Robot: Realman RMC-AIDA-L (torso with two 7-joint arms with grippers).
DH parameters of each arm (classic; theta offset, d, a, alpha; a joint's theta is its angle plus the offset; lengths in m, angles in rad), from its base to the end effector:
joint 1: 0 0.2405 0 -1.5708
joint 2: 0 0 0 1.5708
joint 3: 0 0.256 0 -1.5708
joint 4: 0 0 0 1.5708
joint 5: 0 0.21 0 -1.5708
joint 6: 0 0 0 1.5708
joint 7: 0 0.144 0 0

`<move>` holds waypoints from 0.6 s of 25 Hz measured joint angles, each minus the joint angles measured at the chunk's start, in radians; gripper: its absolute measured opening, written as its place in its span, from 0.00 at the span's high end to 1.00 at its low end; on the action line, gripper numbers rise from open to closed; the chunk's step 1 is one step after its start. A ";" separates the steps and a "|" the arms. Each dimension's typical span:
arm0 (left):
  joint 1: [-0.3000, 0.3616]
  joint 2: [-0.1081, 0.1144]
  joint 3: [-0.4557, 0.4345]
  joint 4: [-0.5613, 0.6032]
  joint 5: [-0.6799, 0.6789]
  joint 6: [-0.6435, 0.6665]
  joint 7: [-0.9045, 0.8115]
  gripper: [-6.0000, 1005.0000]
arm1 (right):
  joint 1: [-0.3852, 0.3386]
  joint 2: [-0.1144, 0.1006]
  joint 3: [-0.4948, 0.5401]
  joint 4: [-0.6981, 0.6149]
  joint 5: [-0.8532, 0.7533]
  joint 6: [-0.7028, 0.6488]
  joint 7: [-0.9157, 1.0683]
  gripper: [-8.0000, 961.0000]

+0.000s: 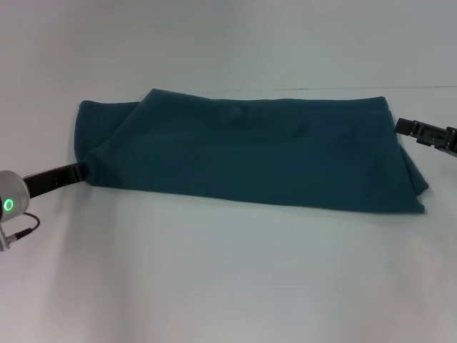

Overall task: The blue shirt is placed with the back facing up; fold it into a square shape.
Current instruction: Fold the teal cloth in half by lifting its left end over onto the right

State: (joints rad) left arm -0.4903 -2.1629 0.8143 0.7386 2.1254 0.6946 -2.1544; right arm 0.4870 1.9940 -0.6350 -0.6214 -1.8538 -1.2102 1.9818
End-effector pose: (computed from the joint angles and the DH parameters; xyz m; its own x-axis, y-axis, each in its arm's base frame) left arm -0.3307 0.3858 0.0023 0.3269 0.6514 0.6847 0.9214 -0.0587 -0.3842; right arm 0.3200 0.3687 0.0583 0.2438 -0.6287 -0.7384 -0.9533 -0.2953 -0.0633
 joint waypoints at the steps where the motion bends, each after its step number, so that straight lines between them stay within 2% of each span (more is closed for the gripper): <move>1: 0.000 0.000 0.000 0.000 0.000 0.000 0.002 0.81 | 0.000 0.000 0.000 0.000 0.000 0.000 0.000 0.07; 4: 0.000 0.000 -0.002 0.000 0.000 -0.001 0.006 0.91 | -0.001 -0.002 -0.004 0.004 -0.006 0.000 0.002 0.07; 15: 0.007 0.000 -0.009 0.008 0.001 0.009 0.014 0.91 | 0.015 -0.045 -0.008 0.015 -0.164 0.008 0.146 0.08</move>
State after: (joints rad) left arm -0.4833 -2.1629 0.8055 0.7470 2.1260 0.7039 -2.1405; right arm 0.5023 1.9486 -0.6425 -0.6060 -2.0182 -1.2021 2.1279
